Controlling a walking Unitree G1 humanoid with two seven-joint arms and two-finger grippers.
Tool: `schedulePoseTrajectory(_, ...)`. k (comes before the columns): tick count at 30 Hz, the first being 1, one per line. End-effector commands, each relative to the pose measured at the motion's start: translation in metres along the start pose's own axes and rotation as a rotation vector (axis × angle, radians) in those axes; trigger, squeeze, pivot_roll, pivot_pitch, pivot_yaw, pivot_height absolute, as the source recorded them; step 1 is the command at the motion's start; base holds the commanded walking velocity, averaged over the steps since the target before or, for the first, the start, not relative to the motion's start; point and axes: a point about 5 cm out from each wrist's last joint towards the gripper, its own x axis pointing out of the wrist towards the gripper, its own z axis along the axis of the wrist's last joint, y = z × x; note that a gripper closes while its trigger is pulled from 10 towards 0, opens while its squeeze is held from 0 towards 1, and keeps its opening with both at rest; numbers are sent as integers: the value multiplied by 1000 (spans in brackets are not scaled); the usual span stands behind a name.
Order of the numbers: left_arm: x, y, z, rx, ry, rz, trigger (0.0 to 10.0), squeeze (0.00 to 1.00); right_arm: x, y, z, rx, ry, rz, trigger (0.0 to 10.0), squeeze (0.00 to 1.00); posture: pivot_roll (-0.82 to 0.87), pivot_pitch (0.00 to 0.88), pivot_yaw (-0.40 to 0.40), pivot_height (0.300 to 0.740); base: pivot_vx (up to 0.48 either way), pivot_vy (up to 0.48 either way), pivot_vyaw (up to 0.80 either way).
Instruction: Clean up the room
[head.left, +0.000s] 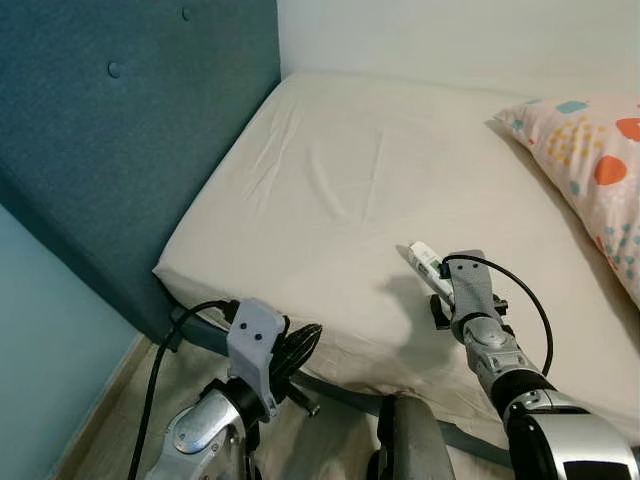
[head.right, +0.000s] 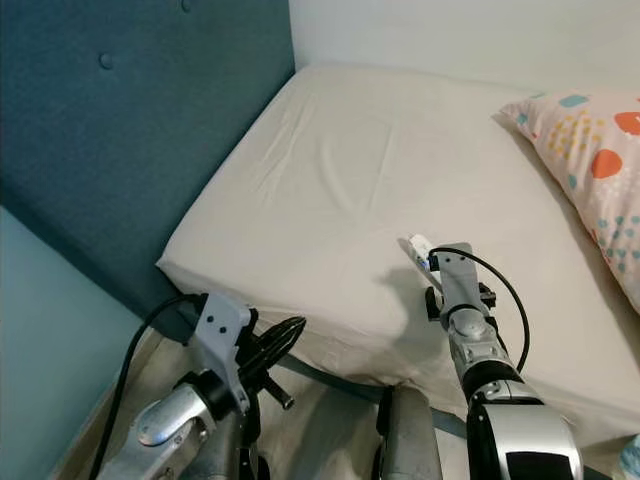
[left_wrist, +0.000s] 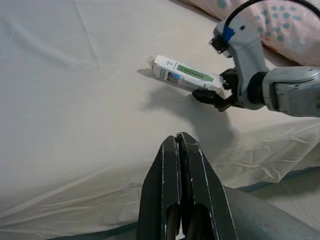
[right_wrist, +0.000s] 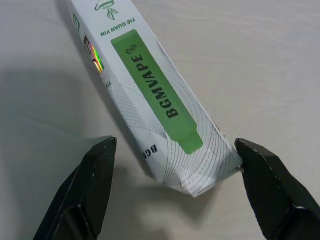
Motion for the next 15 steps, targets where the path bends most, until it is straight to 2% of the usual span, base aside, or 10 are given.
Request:
schedulePoseTrajectory(1, -1, -4, 2, -10, 13, -8, 10000, 0, 0, -1, -5, -33, 29, 16, 10000, 0, 200, 374, -21, 600, 0, 0, 0)
schedulePoseTrajectory(9, -2, -2, 5, -6, 19, 3, 10000, 0, 0, 0, -3, -42, 30, 28, 10000, 0, 210, 373, -19, 600, 0, 0, 0)
schedulePoseTrajectory(10, -2, -1, 5, -4, 22, 7, 10000, 0, 0, 0, -3, -38, 34, 27, 8431, 0, 211, 371, -19, 600, 0, 0, 0)
schedulePoseTrajectory(11, -2, -1, 5, -4, 22, 7, 10000, 0, 0, 0, -3, -38, 34, 27, 8431, 0, 211, 371, -19, 600, 0, 0, 0)
schedulePoseTrajectory(12, -2, -1, 6, -3, 25, 10, 10000, 0, 0, 1, -3, -30, 37, 27, 1294, 0, 212, 370, -17, 600, 0, 0, 0)
schedulePoseTrajectory(14, -2, -1, 6, -3, 25, 10, 10000, 0, 0, 1, -3, -30, 37, 27, 1294, 0, 212, 370, -17, 600, 0, 0, 0)
schedulePoseTrajectory(15, -2, 0, 5, 2, 29, 12, 10000, 0, 0, 0, -3, -25, 39, 26, 275, 0, 211, 370, -16, 600, 0, 0, 0)
